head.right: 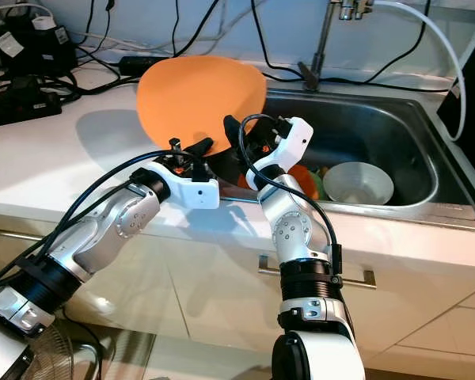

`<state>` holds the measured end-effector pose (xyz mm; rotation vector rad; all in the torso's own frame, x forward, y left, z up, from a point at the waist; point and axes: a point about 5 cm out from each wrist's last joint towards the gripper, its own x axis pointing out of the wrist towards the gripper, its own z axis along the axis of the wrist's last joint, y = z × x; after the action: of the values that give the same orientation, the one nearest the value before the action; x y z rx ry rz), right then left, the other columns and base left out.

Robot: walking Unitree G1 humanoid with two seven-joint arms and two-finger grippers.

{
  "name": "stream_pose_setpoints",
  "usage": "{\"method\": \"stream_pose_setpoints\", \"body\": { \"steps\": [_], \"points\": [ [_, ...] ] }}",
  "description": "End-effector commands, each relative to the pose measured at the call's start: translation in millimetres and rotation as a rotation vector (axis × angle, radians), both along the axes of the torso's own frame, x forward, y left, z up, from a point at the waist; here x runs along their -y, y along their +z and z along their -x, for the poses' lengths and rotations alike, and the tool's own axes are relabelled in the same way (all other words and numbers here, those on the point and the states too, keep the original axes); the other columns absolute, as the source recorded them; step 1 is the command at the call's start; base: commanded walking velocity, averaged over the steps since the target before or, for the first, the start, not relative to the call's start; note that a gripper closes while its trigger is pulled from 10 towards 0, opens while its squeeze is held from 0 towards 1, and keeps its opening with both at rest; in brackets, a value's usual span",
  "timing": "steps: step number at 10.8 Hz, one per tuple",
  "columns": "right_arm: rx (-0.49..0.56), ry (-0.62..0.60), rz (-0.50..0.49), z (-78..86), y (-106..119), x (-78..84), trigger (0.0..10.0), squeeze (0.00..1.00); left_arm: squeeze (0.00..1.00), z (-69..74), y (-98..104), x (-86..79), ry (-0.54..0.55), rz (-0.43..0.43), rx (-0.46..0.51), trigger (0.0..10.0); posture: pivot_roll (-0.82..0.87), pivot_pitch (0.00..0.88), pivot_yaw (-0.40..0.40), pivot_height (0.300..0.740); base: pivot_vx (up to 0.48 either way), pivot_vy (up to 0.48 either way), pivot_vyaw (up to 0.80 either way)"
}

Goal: Kitchen organization

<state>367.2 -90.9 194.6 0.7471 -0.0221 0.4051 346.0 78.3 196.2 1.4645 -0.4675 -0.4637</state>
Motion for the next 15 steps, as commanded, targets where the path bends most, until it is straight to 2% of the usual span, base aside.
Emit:
{"method": "stream_pose_setpoints", "body": {
  "steps": [1, 3, 4, 8, 15],
  "points": [
    [0.026, 0.007, -0.011, -1.0, 10.0, -0.2, 10.0, 0.0, 0.0, 3.5, 11.3, 5.9, -0.034, 0.013, 0.047, 10.0, 0.22, 0.03, 0.008, 0.74, 0.0, 0.0, 0.0],
    [0.014, -0.005, -0.016, -2.1, 8.4, 0.4, 10.0, 0.0, 0.0, 4.6, 9.5, 7.0, -0.045, 0.014, 0.041, 10.0, 0.22, 0.03, 0.008, 0.74, 0.0, 0.0, 0.0],
    [0.015, -0.013, -0.024, -2.2, 8.9, 1.3, 0.0, 0.0, 0.0, 5.2, 7.5, 6.3, -0.046, 0.008, 0.033, 10.0, 0.22, 0.03, 0.007, 0.74, 0.0, 0.0, 0.0],
    [-0.01, -0.053, -0.063, -6.6, 9.0, 12.8, 0.0, 0.0, 0.0, 8.3, 0.7, 0.2, -0.04, -0.007, 0.014, 10.0, 0.23, 0.035, 0.002, 0.74, 0.0, 0.0, 0.0],
    [-0.027, -0.015, -0.098, -6.2, 7.2, 6.9, 0.0, 0.0, 0.0, 10.8, 4.7, 7.9, -0.082, 0.014, 0.045, 10.0, 0.22, 0.033, 0.003, 0.74, 0.0, 0.0, 0.0]
  ]
}}
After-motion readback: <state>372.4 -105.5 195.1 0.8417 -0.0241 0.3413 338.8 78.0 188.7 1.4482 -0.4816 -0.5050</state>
